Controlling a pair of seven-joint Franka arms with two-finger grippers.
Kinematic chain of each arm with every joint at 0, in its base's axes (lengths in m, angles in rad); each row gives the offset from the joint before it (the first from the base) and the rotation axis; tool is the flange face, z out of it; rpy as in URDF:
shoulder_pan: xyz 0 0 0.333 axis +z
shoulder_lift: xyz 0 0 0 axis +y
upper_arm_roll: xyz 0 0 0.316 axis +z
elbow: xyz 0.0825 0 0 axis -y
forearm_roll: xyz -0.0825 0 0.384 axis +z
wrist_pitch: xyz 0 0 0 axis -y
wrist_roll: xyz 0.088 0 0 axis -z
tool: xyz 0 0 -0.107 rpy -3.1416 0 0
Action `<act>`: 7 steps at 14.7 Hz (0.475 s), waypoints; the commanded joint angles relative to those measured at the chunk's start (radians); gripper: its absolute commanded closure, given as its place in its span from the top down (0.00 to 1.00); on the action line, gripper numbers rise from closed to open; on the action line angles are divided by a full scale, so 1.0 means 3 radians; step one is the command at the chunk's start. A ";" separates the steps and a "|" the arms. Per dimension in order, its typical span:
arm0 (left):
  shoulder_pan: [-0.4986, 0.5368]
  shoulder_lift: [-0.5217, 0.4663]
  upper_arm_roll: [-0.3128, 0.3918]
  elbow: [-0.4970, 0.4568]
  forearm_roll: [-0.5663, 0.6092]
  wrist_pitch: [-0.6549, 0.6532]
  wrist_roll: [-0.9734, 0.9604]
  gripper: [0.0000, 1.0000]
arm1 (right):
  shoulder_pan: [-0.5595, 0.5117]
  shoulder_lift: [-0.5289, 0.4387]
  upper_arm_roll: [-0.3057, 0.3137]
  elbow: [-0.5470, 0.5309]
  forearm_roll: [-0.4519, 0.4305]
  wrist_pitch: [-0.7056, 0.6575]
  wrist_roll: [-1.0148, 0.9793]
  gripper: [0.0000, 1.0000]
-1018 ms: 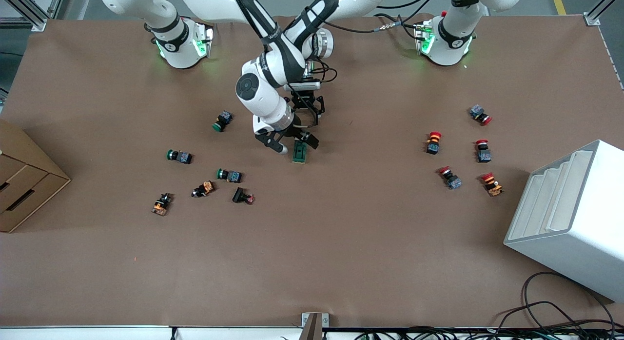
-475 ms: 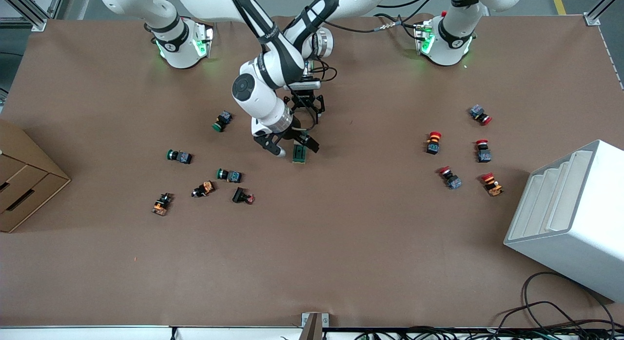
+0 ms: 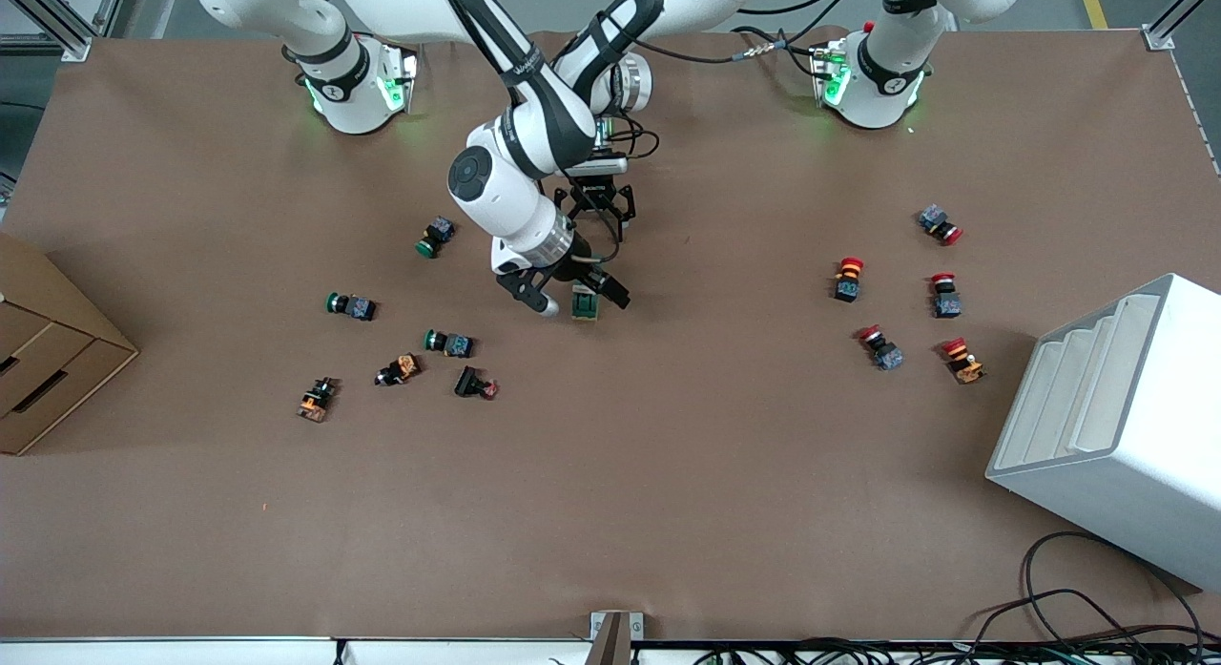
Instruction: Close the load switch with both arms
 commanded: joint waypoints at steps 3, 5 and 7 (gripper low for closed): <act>0.0007 -0.0106 0.0014 -0.0063 -0.0052 0.0005 0.0028 1.00 | -0.0039 0.0047 0.0024 0.0027 0.0025 -0.0011 -0.0027 1.00; 0.0007 -0.0096 0.0014 -0.0063 -0.0052 0.0005 0.0028 1.00 | -0.0084 0.0052 0.0024 0.0037 -0.0047 -0.0011 -0.0032 1.00; 0.0007 -0.0096 0.0014 -0.0063 -0.0047 0.0005 0.0033 1.00 | -0.0125 0.0093 0.0024 0.0083 -0.0128 -0.0011 -0.0032 1.00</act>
